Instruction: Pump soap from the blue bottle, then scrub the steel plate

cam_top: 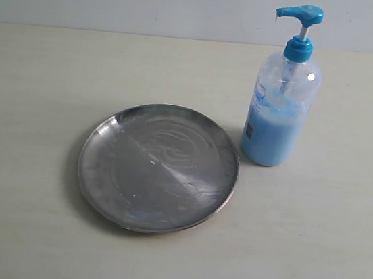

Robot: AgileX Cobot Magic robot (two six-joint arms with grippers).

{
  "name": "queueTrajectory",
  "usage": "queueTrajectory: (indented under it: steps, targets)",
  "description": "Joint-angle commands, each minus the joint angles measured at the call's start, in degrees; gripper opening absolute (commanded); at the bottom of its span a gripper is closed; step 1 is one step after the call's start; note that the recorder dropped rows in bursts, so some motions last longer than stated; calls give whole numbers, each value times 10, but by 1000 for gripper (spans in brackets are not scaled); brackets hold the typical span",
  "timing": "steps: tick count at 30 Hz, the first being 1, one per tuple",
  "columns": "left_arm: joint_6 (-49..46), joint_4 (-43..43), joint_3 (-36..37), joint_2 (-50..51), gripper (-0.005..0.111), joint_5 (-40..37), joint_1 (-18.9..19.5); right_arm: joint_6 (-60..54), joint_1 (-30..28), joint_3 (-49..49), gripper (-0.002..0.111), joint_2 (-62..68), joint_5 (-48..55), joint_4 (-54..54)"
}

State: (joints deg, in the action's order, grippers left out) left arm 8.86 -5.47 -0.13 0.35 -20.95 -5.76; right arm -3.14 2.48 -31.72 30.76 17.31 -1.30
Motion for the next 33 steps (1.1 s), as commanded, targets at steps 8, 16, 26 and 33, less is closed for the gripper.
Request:
queueTrajectory:
  steps: [8,16,26,33]
  targets:
    - [3,1,1,-3,0,6,1,14,-2,4,0,7,-6,42]
    - [3,1,1,-3,0,6,1,11,2,13,0,59,1,44]
    - [3,1,1,-3,0,6,1,-22,2,13,0,159,-12,58]
    - [3,1,1,-3,0,6,1,-53,19,13,0,209,-15,88]
